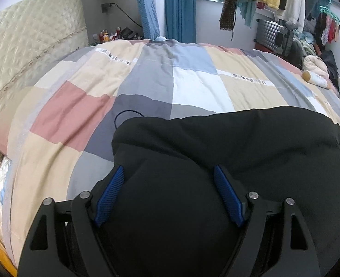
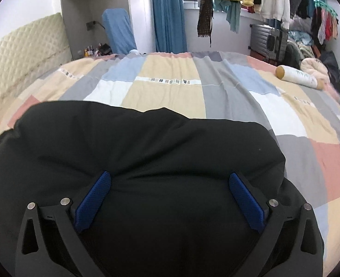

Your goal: Fold large clothes

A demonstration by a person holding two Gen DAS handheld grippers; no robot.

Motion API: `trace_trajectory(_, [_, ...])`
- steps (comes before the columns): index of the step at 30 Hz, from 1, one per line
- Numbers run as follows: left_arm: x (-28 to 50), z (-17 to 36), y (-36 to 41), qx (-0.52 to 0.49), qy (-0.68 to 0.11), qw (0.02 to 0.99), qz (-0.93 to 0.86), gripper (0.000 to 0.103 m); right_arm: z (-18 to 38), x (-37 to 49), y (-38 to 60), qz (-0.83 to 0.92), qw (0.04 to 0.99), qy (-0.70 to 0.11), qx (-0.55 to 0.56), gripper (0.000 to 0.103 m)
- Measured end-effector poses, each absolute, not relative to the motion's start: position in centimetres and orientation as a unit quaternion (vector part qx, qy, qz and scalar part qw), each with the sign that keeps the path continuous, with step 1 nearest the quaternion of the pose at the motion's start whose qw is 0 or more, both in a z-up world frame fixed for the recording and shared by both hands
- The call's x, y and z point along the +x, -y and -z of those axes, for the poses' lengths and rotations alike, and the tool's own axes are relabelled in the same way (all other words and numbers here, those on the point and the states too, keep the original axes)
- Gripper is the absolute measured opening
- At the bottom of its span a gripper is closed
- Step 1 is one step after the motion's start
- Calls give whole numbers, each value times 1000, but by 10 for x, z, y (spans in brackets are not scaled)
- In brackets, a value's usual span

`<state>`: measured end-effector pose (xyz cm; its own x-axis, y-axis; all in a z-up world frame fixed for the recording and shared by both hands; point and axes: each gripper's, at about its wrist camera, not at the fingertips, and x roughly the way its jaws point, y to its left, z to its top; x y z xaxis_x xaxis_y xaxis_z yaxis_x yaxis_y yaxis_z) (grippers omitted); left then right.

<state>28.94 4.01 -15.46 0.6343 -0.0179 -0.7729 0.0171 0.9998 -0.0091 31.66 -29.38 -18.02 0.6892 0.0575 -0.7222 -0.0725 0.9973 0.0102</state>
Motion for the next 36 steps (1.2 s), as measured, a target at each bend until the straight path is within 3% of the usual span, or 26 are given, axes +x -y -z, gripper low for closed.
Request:
trace_trajectory(8, [262, 96, -44, -23, -413, 910, 40, 83, 136, 292, 305, -35, 927, -372, 16, 103])
trace_trajectory(16, [198, -21, -30, -49, -355, 929, 89, 86, 10, 226, 284, -64, 956, -286, 9, 103])
trace_trajectory(23, [121, -92, -15, -28, -315, 942, 112, 86, -84, 154, 278, -83, 973, -213, 33, 103])
trace_trajectory(29, [50, -131, -5, -10, -265, 956, 127, 91, -134, 72, 270, -119, 979, -159, 38, 103])
trace_trajectory(32, [24, -141, -4, -17, -241, 960, 142, 98, -145, 35, 263, -137, 980, -138, 37, 103])
trace_trajectory(36, [-5, -142, 1, -11, -226, 963, 146, 99, -146, -1, 252, -154, 980, -123, 26, 103])
